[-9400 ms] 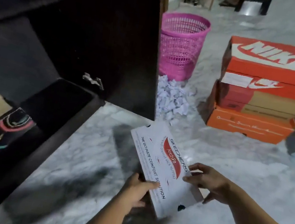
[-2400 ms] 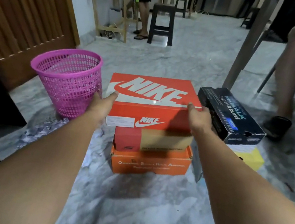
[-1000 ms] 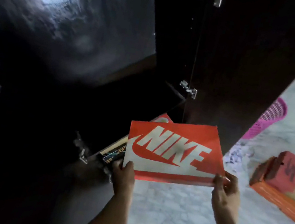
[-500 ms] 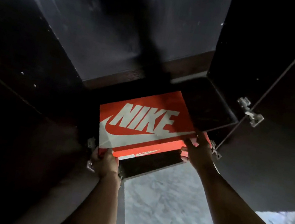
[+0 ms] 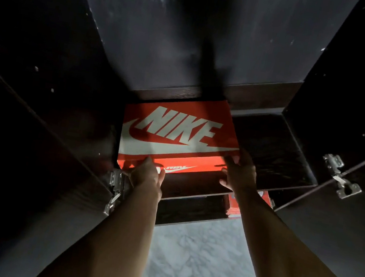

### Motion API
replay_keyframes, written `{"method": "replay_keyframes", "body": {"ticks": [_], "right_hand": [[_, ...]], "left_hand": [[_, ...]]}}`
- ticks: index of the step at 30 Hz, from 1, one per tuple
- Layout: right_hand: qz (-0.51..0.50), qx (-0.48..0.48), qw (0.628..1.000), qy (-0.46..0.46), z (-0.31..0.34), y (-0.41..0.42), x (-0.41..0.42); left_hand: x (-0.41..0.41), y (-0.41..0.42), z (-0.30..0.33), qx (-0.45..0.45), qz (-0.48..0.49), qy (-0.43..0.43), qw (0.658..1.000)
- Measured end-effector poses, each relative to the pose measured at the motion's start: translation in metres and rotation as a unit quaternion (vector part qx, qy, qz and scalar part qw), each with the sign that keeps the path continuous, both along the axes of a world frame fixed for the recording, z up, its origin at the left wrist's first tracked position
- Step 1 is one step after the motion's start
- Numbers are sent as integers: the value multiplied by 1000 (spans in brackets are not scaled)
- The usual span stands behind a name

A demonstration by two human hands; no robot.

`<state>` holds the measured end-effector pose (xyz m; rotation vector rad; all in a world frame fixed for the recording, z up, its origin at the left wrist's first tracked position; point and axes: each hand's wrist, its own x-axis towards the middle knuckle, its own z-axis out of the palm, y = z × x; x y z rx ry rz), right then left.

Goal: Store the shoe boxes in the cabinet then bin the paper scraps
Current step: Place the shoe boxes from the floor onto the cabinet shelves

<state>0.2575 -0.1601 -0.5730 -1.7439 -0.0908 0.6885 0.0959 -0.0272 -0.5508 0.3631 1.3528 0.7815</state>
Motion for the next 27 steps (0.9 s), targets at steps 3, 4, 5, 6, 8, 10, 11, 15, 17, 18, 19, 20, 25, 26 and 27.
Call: {"method": "replay_keyframes", "body": {"ticks": [3,4,5,6,8,10,11,15,17,18,19,20,25,26,27], "right_hand": [[3,-30,999,-13,-1,25,4],[6,-40,999,-34,-1,29,4],[15,-58,996,-60,-3,30,5],[27,-76,993,-87,-6,31,4],[35,-100,988,-108,-13,23,-4],[-7,-85,993,-79,-16,10,-18],[-28,-71,995,-62,-13,-2,-27],[-30,-121,991,-42,-19,-77,-62],[-24,-171,985,-5,-29,-124,-74],[-28,-190,981,18,-33,-149,-78],[-37,-208,977,43,-34,-175,-83],[-50,-221,972,65,-32,-201,-89],[-188,-249,945,93,-24,-337,-140],[-215,-250,938,110,-25,-361,-151],[-239,-248,930,125,-26,-385,-162]], "left_hand": [[-1,9,7,-22,-25,-2,999],[-2,9,9,-25,-30,-3,999],[-3,8,12,-27,-37,-6,999],[-6,7,11,-29,-48,1,998],[-9,-1,11,-22,-73,25,997],[-12,-15,0,-3,-112,71,991],[-13,-27,-8,14,-144,100,984],[-32,-96,-50,42,-295,206,932],[-42,-126,-67,50,-385,232,892],[-45,-139,-72,60,-435,243,865],[-46,-152,-84,68,-481,250,837],[-46,-167,-89,73,-522,251,812],[-28,-278,-29,61,-671,249,696],[-24,-302,-21,55,-693,247,675],[-20,-324,-15,55,-717,244,650]]}}
